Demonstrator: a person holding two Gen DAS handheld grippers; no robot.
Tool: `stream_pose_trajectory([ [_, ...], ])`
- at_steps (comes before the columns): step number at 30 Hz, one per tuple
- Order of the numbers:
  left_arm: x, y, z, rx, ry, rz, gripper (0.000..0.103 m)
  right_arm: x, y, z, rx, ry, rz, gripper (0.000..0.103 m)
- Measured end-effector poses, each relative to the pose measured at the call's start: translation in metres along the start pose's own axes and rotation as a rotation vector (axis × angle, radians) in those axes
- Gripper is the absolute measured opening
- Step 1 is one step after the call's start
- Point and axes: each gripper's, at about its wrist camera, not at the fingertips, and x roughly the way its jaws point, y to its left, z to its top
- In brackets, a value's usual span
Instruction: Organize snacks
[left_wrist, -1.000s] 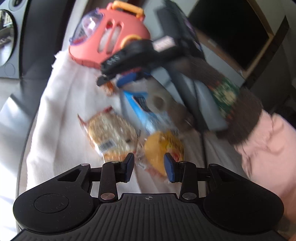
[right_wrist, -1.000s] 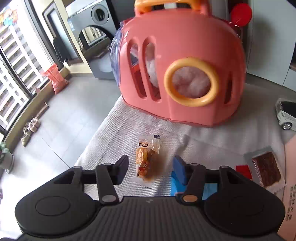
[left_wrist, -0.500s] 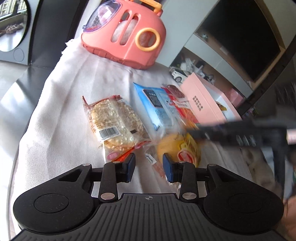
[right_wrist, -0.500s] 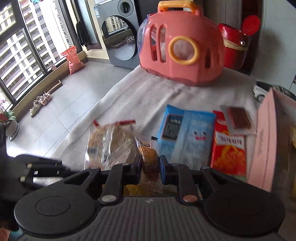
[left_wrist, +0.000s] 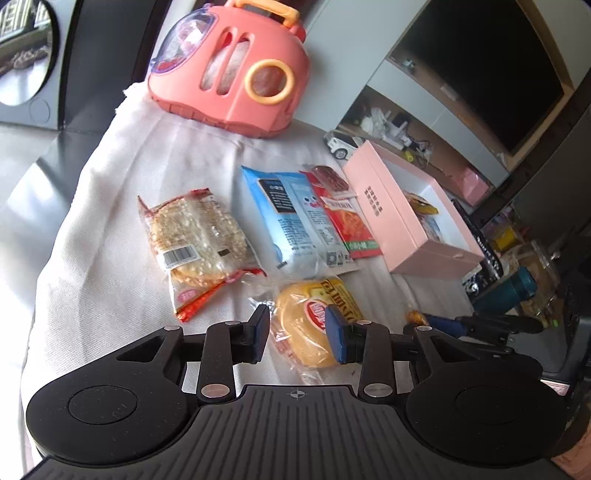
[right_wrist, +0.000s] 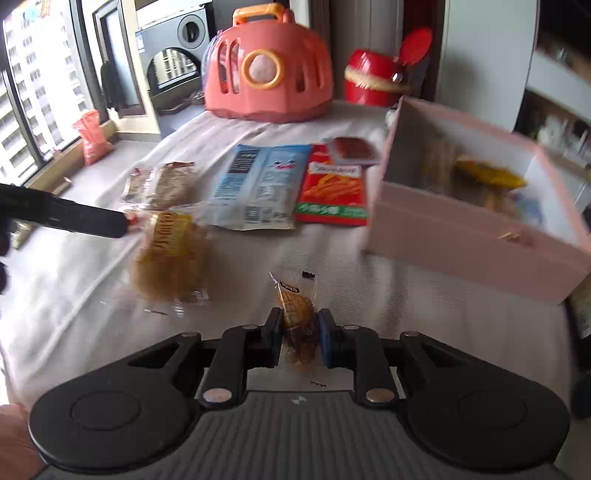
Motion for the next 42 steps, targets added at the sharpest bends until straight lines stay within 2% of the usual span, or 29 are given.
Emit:
stream_pose_trajectory([
  [3,0.018,-0.021,0.002,0.075,0.018,0.034,0.038,-0.003,-0.006,-0.003,0.032,-0.011,0.013,0.024],
  [5,0.031,-0.039,0.003,0.142,0.020,0.043,0.042,-0.002,-0.009,-0.006,0.066,-0.016,0.018,0.046],
  [7,0.042,-0.057,0.000,0.233,0.029,0.054,0.044,-0.003,-0.010,-0.011,0.074,-0.038,-0.009,0.054],
  [10,0.048,-0.079,-0.012,0.397,0.006,0.096,0.045,-0.003,-0.009,-0.020,0.062,-0.061,-0.060,0.054],
  [12,0.046,-0.084,-0.018,0.453,-0.014,0.121,0.047,-0.003,-0.011,-0.026,0.059,-0.068,-0.079,0.057],
  [17,0.036,-0.063,-0.018,0.419,-0.010,0.133,0.055,0.000,-0.021,-0.038,0.124,-0.110,-0.069,0.067],
  [21,0.029,-0.037,-0.014,0.383,-0.015,0.284,0.050,0.000,-0.017,-0.042,0.122,-0.140,-0.081,0.069],
  [22,0.025,-0.028,-0.011,0.334,-0.014,0.274,0.050,0.000,-0.016,-0.042,0.116,-0.142,-0.082,0.069],
  [26,0.010,0.005,-0.002,0.035,0.012,0.021,0.050,-0.006,-0.013,-0.040,0.109,-0.167,-0.042,0.069],
  [27,0.008,0.007,-0.001,0.004,0.010,-0.001,0.050,-0.011,-0.012,-0.037,0.108,-0.194,-0.028,0.069],
  [30,0.005,-0.002,0.000,0.026,-0.015,0.021,0.050,-0.019,-0.002,-0.022,0.071,-0.265,-0.058,0.069],
  [32,0.006,-0.007,0.000,0.030,-0.018,0.004,0.050,-0.011,0.002,-0.006,0.065,-0.257,-0.106,0.068],
  [34,0.006,-0.012,-0.001,0.042,-0.023,0.001,0.050,0.004,0.004,0.003,0.081,-0.221,-0.105,0.064],
  [35,0.005,-0.014,-0.002,0.048,-0.032,0.005,0.050,0.011,0.008,0.005,0.078,-0.183,-0.080,0.056],
  [36,0.004,-0.015,-0.002,0.051,-0.045,0.012,0.050,0.015,0.013,0.005,0.067,-0.153,-0.030,0.054],
  [39,0.007,-0.019,0.000,0.065,-0.062,0.039,0.050,0.008,0.032,-0.005,0.010,-0.102,0.226,0.052],
  [40,0.010,-0.022,-0.001,0.079,-0.053,0.042,0.050,0.003,0.035,-0.008,-0.001,-0.102,0.261,0.052],
  [42,0.017,-0.035,-0.004,0.156,-0.036,0.049,0.050,-0.011,0.037,-0.014,-0.030,-0.152,0.222,0.052],
])
